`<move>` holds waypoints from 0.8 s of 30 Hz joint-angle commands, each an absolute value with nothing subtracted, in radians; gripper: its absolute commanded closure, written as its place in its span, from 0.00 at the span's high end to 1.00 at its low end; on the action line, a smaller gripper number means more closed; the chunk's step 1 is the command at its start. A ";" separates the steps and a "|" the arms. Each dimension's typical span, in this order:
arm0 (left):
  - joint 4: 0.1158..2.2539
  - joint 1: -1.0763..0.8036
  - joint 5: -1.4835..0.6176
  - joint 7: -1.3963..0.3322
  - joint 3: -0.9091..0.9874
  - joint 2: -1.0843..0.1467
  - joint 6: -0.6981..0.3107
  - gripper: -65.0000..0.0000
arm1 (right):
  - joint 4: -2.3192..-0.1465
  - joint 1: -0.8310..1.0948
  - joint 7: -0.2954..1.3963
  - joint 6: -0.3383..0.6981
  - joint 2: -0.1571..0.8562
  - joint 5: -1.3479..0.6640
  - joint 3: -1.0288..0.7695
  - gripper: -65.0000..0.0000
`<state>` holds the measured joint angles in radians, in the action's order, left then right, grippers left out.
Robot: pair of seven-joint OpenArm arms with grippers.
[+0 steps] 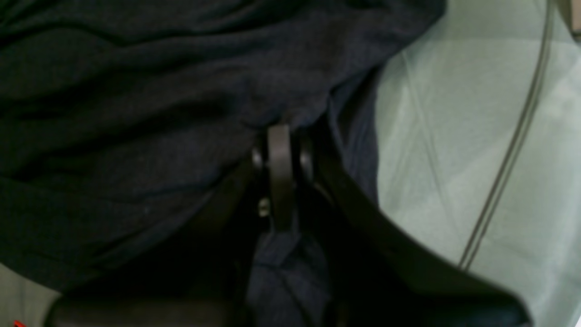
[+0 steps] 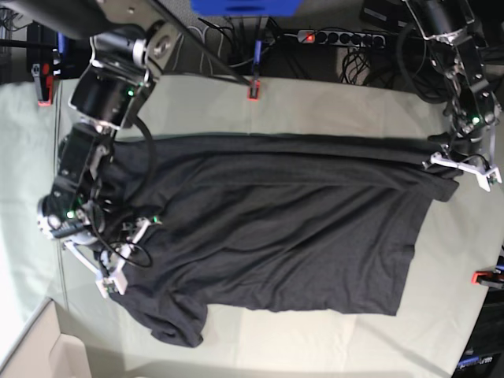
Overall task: Layout the t-shirt on the table in an organized manner, then fold the t-shirt properly
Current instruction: 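Move the right gripper down the shirt side and grasp it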
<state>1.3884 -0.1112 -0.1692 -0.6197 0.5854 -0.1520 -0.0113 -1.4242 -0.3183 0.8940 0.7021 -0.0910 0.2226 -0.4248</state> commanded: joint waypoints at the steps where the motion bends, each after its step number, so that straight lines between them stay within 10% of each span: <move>1: 1.408 -0.104 -0.170 -0.596 0.588 -0.166 -0.005 0.00 | -1.431 -0.344 0.881 0.698 -0.076 0.211 -0.420 0.01; 11: 1.408 -0.101 -0.170 -0.596 0.588 -0.165 -0.005 0.00 | -1.426 -0.315 0.881 0.698 -0.048 0.211 -0.435 0.52; 24: 1.400 -0.096 -0.171 -0.596 0.588 -0.165 -0.005 0.00 | -1.428 -0.039 0.757 0.698 0.036 0.208 -0.553 0.55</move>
